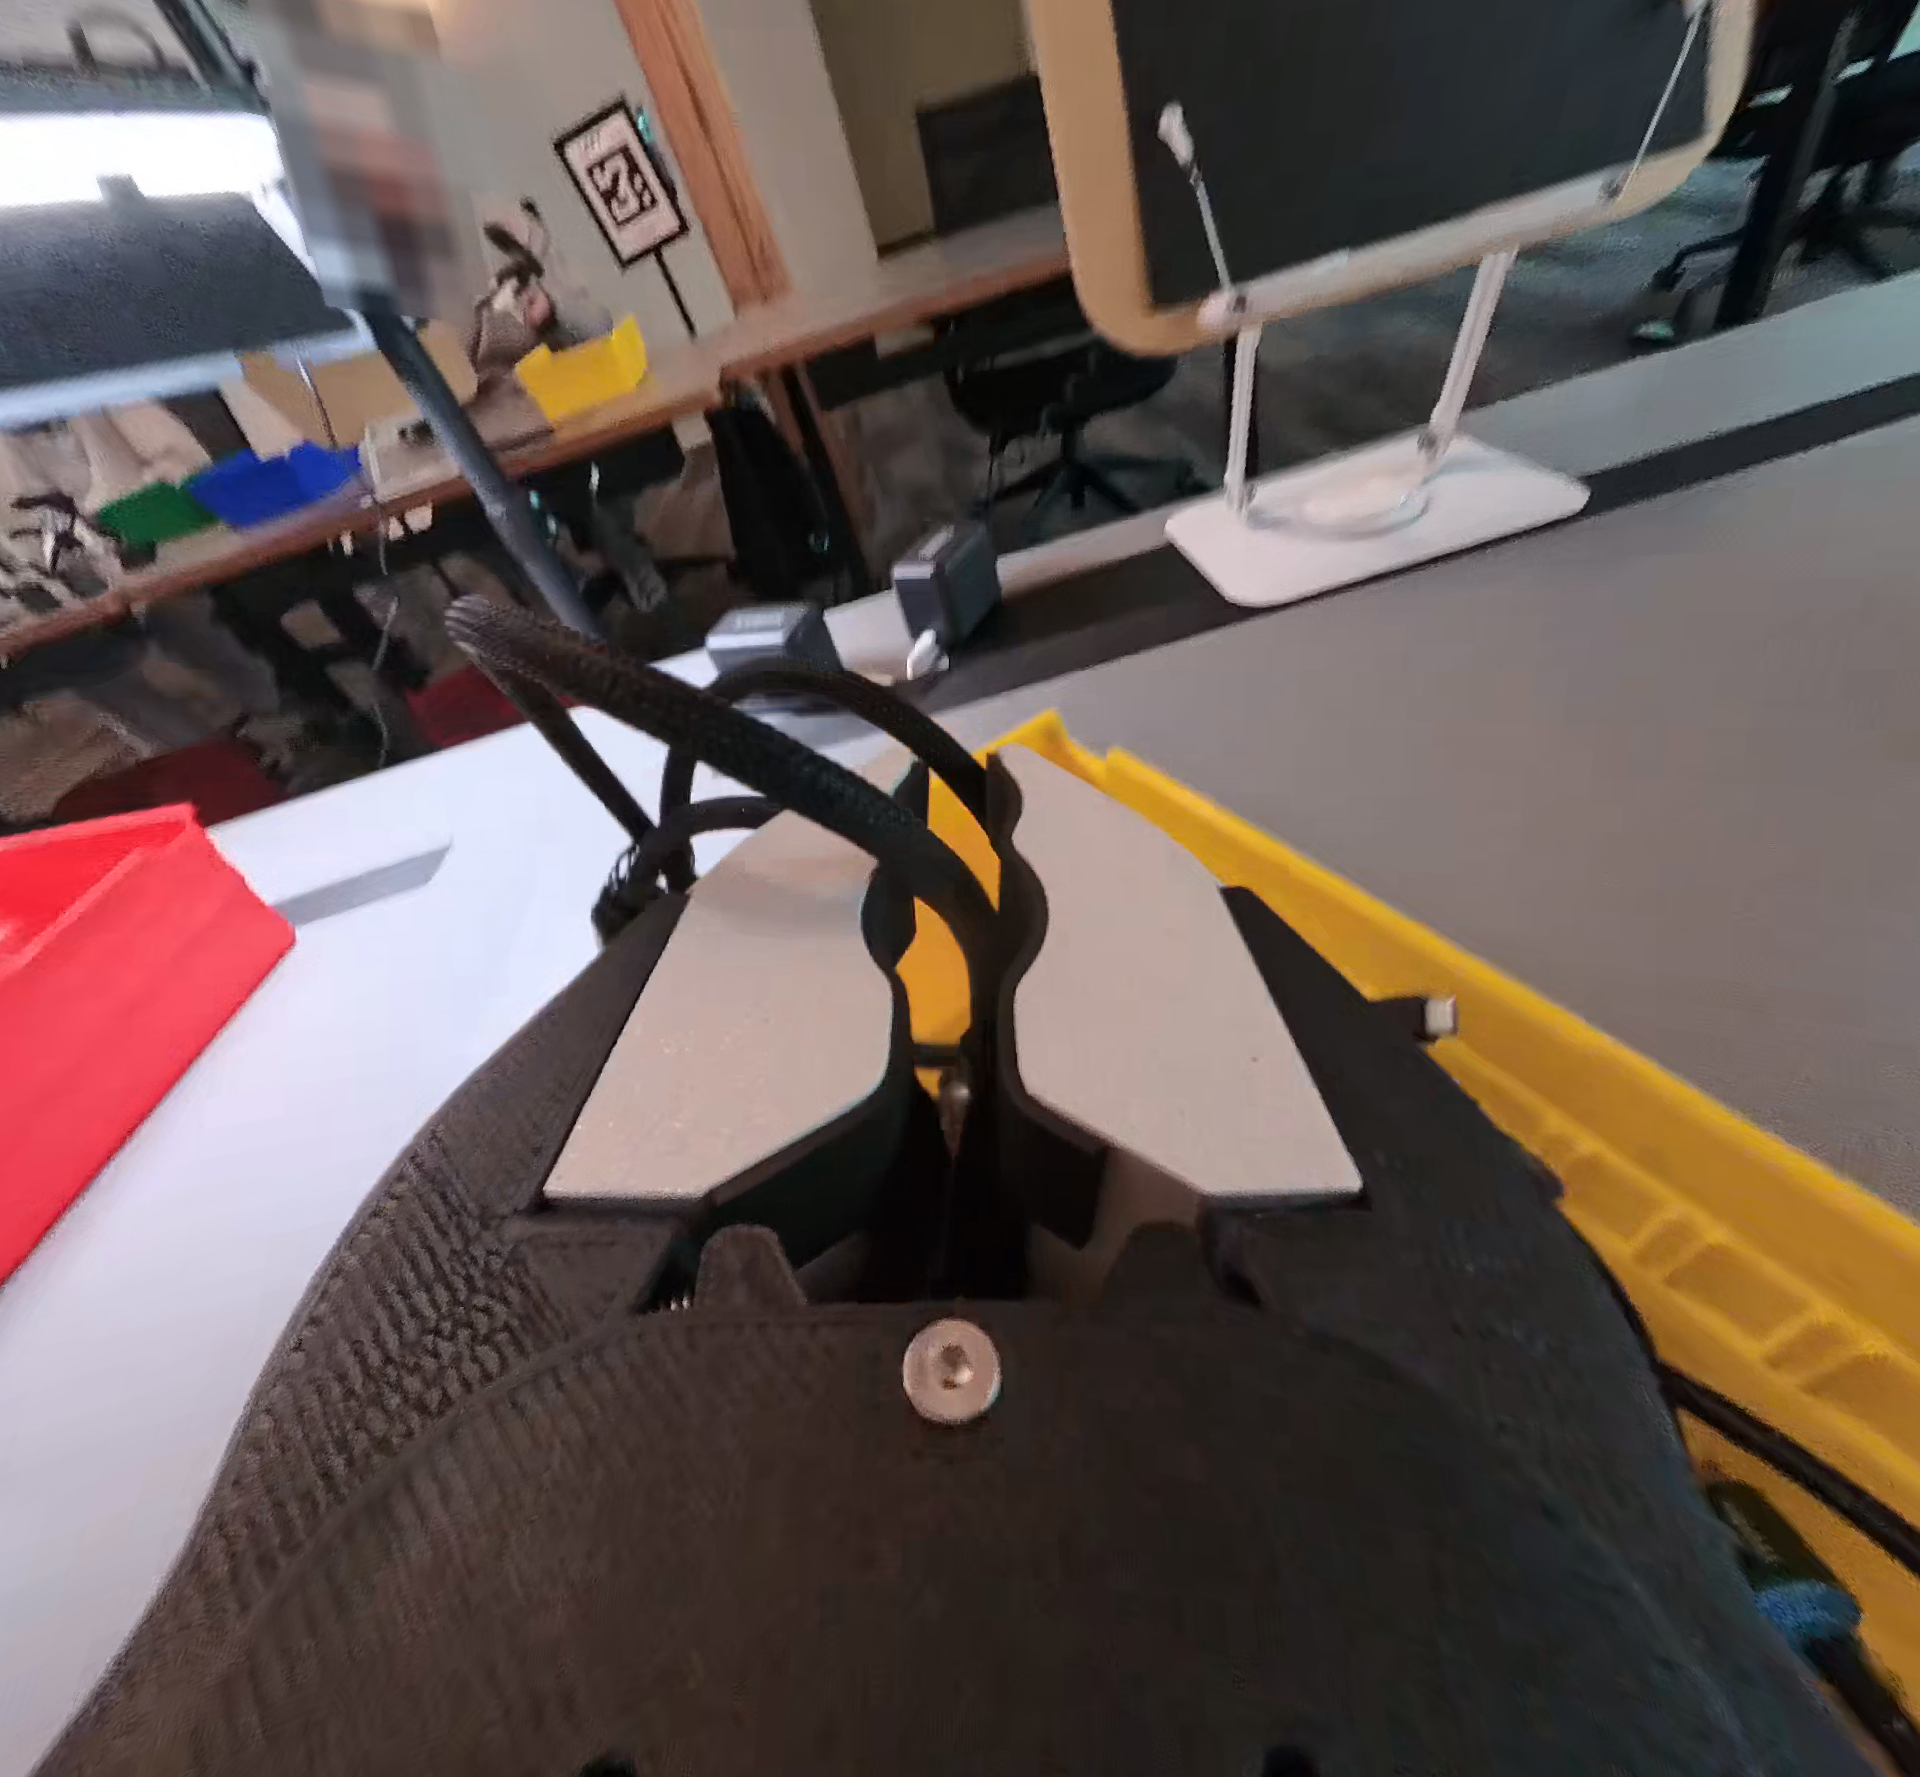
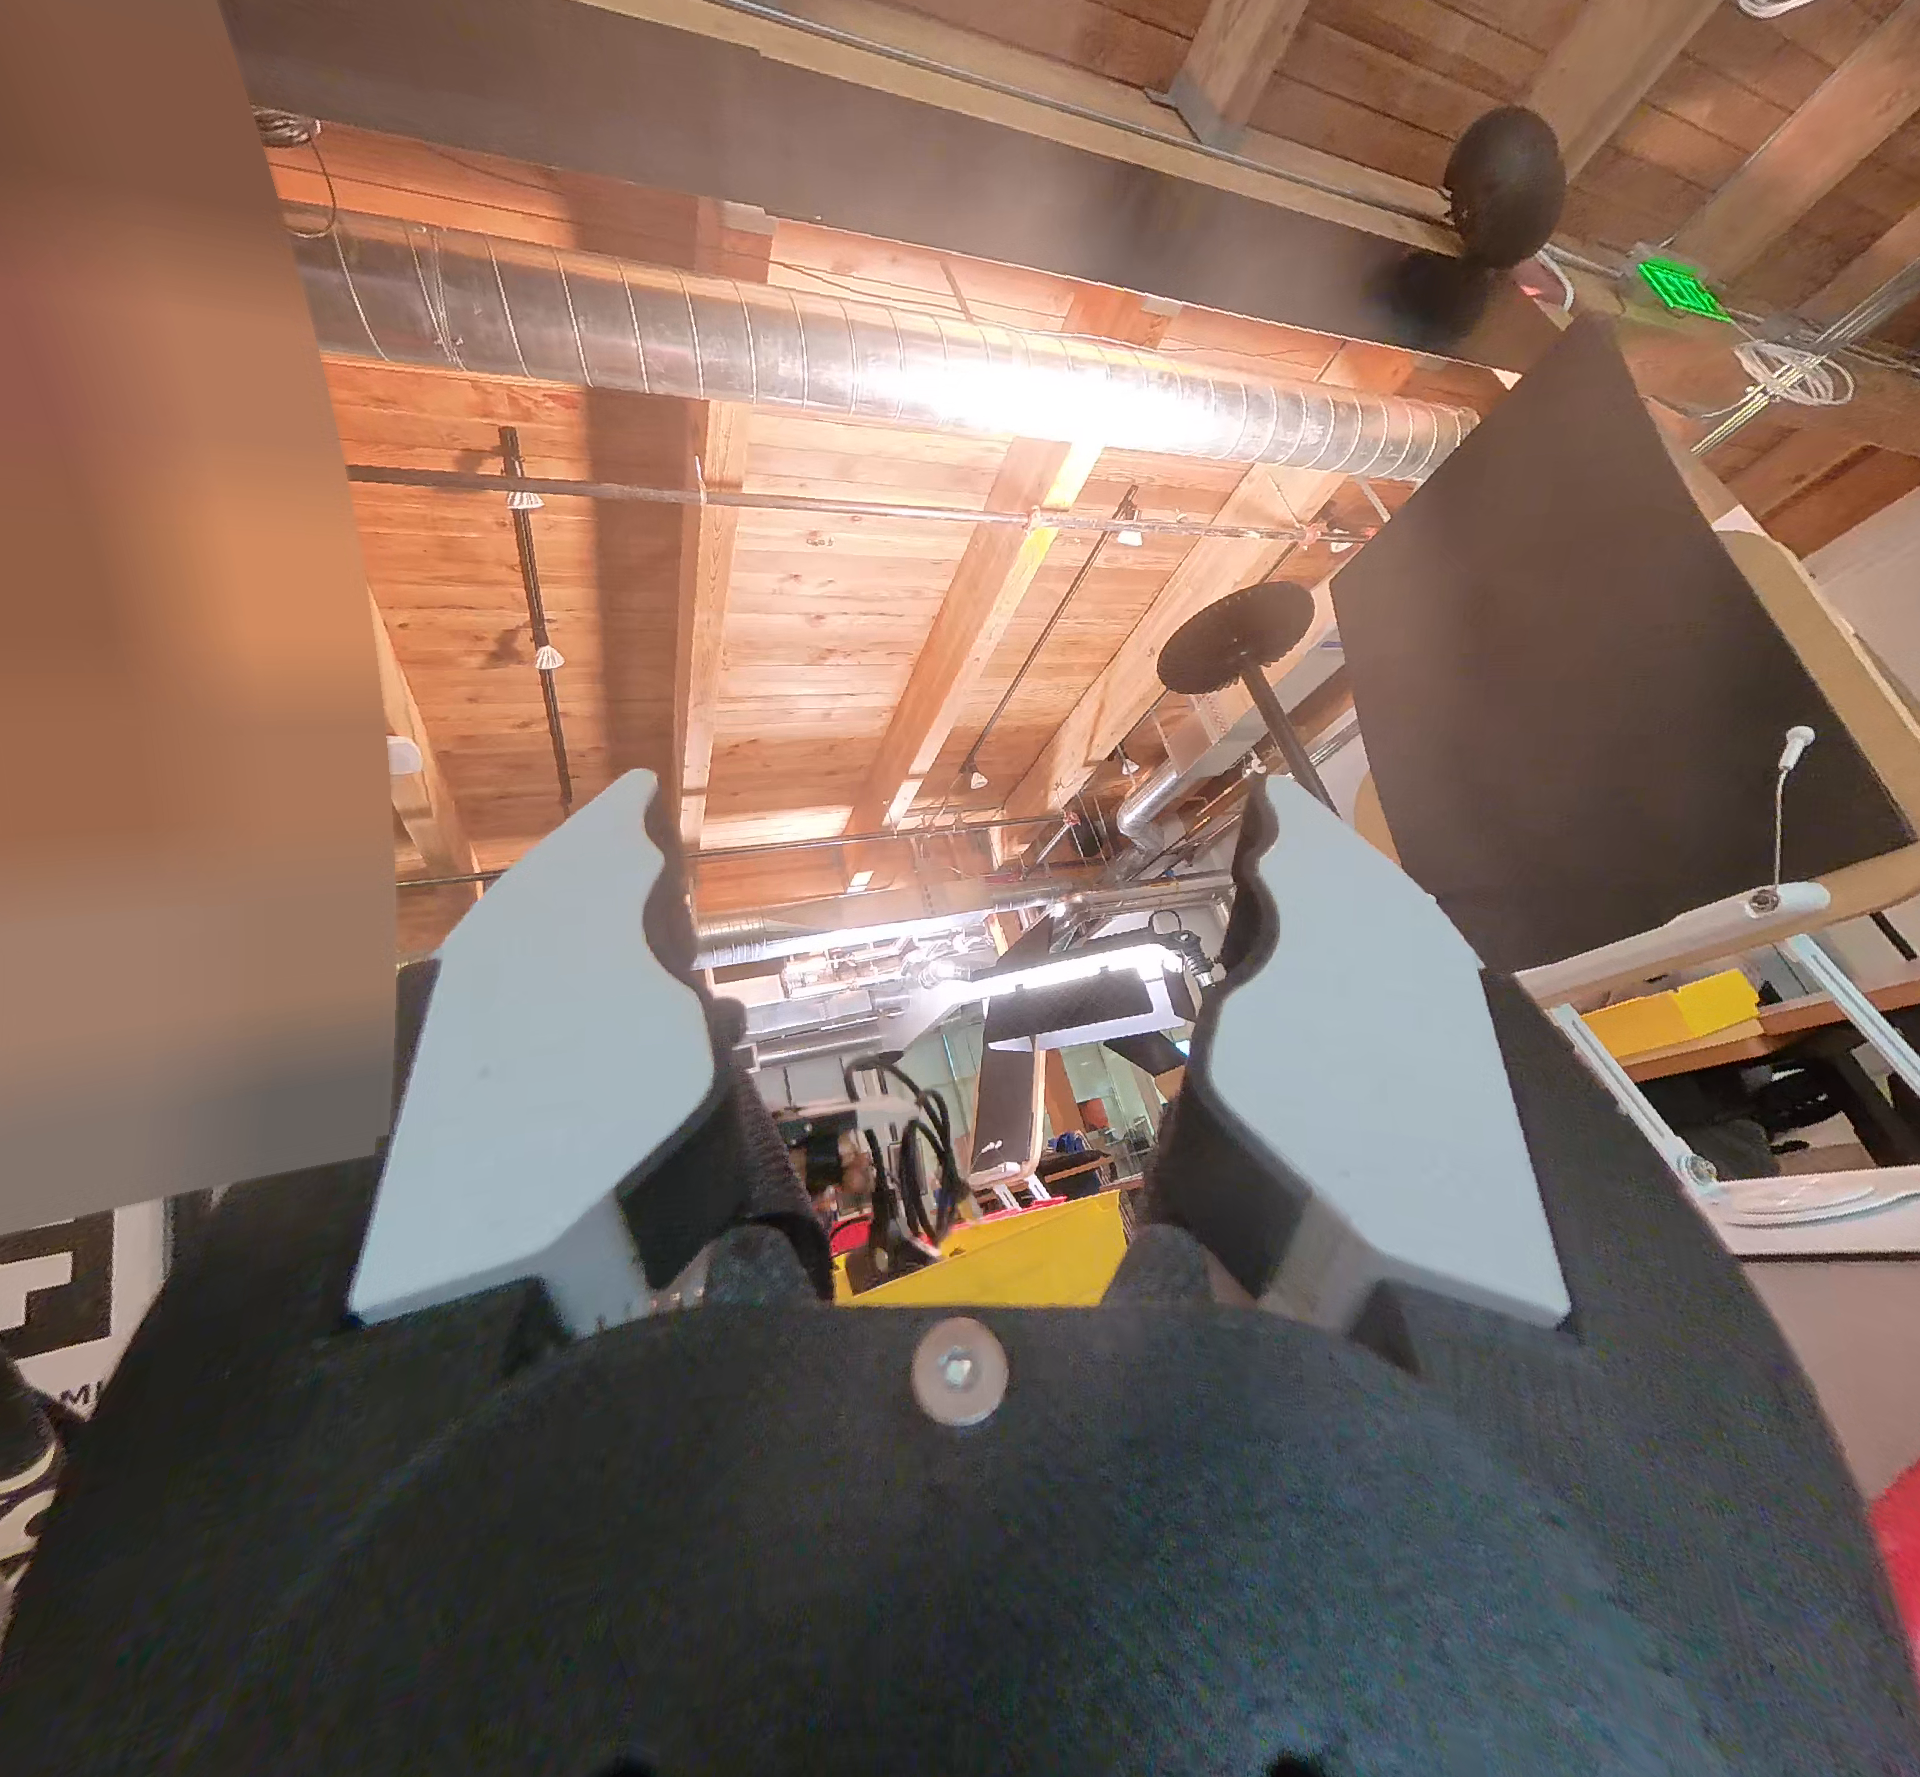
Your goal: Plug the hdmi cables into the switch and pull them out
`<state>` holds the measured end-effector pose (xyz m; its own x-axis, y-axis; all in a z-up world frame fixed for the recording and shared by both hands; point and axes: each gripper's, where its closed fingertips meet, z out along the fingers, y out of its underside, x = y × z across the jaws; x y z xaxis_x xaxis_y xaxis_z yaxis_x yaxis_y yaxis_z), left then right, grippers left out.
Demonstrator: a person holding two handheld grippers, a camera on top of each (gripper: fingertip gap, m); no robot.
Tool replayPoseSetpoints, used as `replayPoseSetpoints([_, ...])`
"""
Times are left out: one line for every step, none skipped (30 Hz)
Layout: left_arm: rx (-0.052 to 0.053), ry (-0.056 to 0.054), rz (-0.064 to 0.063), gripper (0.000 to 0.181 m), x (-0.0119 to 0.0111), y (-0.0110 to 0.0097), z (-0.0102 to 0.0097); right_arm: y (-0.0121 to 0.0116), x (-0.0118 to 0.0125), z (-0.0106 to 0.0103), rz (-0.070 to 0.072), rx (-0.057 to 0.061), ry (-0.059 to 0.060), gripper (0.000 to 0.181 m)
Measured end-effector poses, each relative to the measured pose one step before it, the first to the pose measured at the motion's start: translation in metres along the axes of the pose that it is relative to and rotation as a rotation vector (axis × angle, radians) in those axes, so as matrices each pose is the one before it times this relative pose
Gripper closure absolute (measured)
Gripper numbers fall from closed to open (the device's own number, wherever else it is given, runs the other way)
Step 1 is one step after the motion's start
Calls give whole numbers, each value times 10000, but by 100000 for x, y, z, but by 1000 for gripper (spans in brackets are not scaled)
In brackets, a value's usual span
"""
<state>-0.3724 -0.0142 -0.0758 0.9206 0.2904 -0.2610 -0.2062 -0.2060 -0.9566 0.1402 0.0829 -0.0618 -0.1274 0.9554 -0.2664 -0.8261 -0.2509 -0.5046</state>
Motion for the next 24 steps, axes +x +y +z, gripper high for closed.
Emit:
replayPoseSetpoints([314, 64, 169, 171, -14, -1445, -294, -2, 68, -14, -9, -3, 39, 80])
replayPoseSetpoints([428, 40, 214, 172, 39, -1631, -365, 6, 73, -14, -41, -7, 49, 80])
replayPoseSetpoints([569, 100, 188, 172, 234, -1861, -421, 23, 85, -15, -88, -21, 66, 80])
replayPoseSetpoints([662, 157, 124, 173, 432, -2061, -470, 61, 119, -13, -135, -52, 94, 81])
replayPoseSetpoints([688, 210, 87, 173, 608, -2157, -432, 130, 88, 18, -150, -87, 82, 81])
replayPoseSetpoints([644, 247, 56, 173, 763, -2124, -363, 208, 42, 38, -155, -128, 55, 81])
replayPoseSetpoints([577, 284, 21, 173, 916, -2015, -261, 315, -1, 64, -189, -181, 37, 81])
replayPoseSetpoints([537, 340, -3, 173, 1096, -1877, -159, 390, -117, 86, -205, -223, -15, 81])
replayPoseSetpoints([495, 375, -53, 173, 1229, -1708, -65, 417, -231, 105, -250, -237, -63, 81])
replayPoseSetpoints([427, 403, -98, 173, 1337, -1449, 12, 476, -245, 105, -293, -265, -61, 85])
replayPoseSetpoints([355, 358, -210, 173, 1336, -1171, 84, 530, -304, 126, -319, -298, -79, 81])
replayPoseSetpoints([312, 360, -317, 173, 1427, -889, 104, 591, -377, 133, -359, -331, -111, 81])
replayPoseSetpoints([293, 340, -364, 173, 1516, -623, 125, 650, -488, 162, -384, -357, -148, 81])
replayPoseSetpoints([286, 231, -375, 173, 1461, -402, 113, 727, -560, 207, -404, -408, -147, 81])
replayPoseSetpoints([265, 166, -346, 173, 1449, -165, 100, 830, -733, 233, -442, -469, -208, 82])
replayPoseSetpoints([272, 158, -282, 173, 1476, -16, 71, 940, -906, 274, -491, -525, -275, 84])
replayPoseSetpoints([298, 92, -268, 173, 1383, 95, 87, 1078, -1004, 292, -467, -621, -290, 87])
replayPoseSetpoints([218, 27, -282, 173, 1256, 343, 154, 1127, -1158, 339, -332, -699, -343, 92])
replayPoseSetpoints([95, -16, -269, 173, 1146, 641, 236, 907, -1213, 431, -205, -606, -354, 99])
replayPoseSetpoints([3, -33, -215, 173, 1095, 880, 306, 539, -1130, 471, -163, -388, -245, 105])
replayPoseSetpoints([-39, -13, -128, 173, 1103, 1035, 362, 282, -1017, 462, -126, -217, -169, 109])
replayPoseSetpoints([-74, 88, -65, 173, 1237, 1100, 419, 176, -816, 401, -310, -128, -89, 112])
replayPoseSetpoints([-116, 204, -95, 173, 1351, 1114, 459, 101, -428, 284, -406, -92, 91, 113])
replayPoseSetpoints([-156, 304, -171, 173, 1422, 1100, 477, 48, -312, 185, -258, -63, 38, 114])
